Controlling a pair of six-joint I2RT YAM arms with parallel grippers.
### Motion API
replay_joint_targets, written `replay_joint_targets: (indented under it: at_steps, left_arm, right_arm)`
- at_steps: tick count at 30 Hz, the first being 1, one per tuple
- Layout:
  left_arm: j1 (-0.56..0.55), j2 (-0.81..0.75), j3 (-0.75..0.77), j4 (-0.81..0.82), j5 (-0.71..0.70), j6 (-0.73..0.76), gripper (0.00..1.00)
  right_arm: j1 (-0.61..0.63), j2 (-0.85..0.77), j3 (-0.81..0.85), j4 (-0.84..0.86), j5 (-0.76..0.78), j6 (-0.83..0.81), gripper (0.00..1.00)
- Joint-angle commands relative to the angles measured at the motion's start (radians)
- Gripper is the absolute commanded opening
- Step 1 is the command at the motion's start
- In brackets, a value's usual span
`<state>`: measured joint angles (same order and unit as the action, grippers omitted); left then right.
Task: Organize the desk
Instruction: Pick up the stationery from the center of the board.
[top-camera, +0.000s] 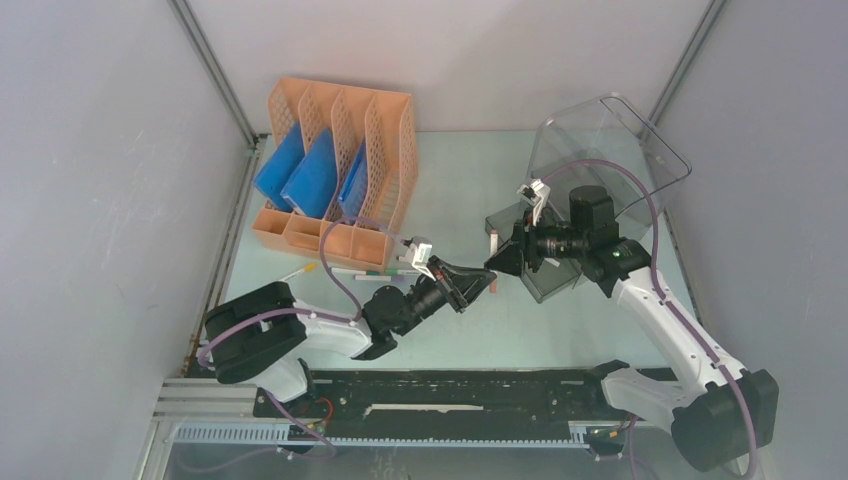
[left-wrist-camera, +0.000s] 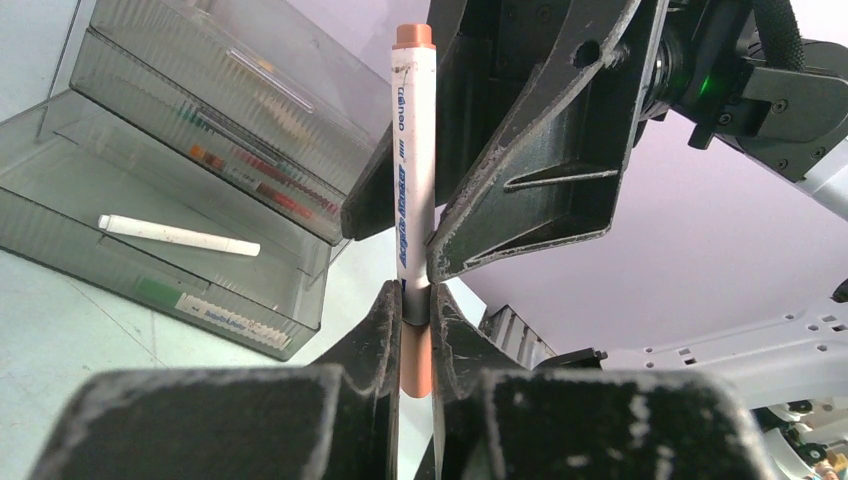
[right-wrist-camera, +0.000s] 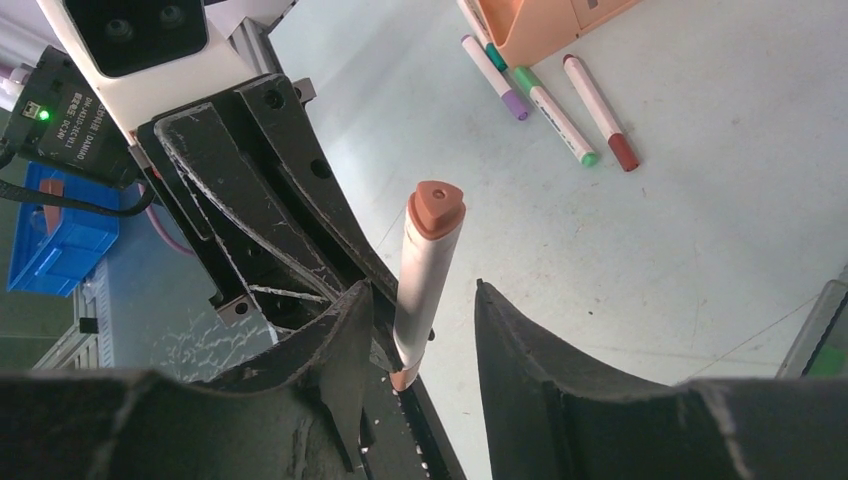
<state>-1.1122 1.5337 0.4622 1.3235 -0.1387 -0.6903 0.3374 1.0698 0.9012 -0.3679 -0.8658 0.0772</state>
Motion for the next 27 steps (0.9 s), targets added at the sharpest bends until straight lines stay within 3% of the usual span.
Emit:
replay_joint_targets:
  at_steps: [1, 7, 11, 17, 27]
  left_arm:
    - [-0.009, 0.003, 0.03, 0.056, -0.011, 0.001, 0.0]
    - [-0.009, 0.0, 0.028, 0.055, -0.014, 0.003, 0.01]
    - [-0.009, -0.014, 0.014, 0.052, -0.028, 0.003, 0.18]
    - [-0.009, -0.089, -0.04, 0.0, -0.087, 0.035, 0.48]
    - [-0.008, -0.31, -0.198, -0.081, -0.178, 0.24, 0.85]
  right_arm:
    - [0.012, -0.003, -0.004, 0.03, 0.005, 0.007, 0.46]
    - [0.03, -0.001, -0.004, 0.025, 0.009, -0.012, 0.18]
    - [0.039, -0.005, -0.004, 0.019, 0.015, -0.036, 0.0]
    - [0.051, -0.018, -0.001, 0.0, 0.061, -0.075, 0.0]
    - [0.095, -0.052, 0.028, -0.149, 0.269, -0.372, 0.0]
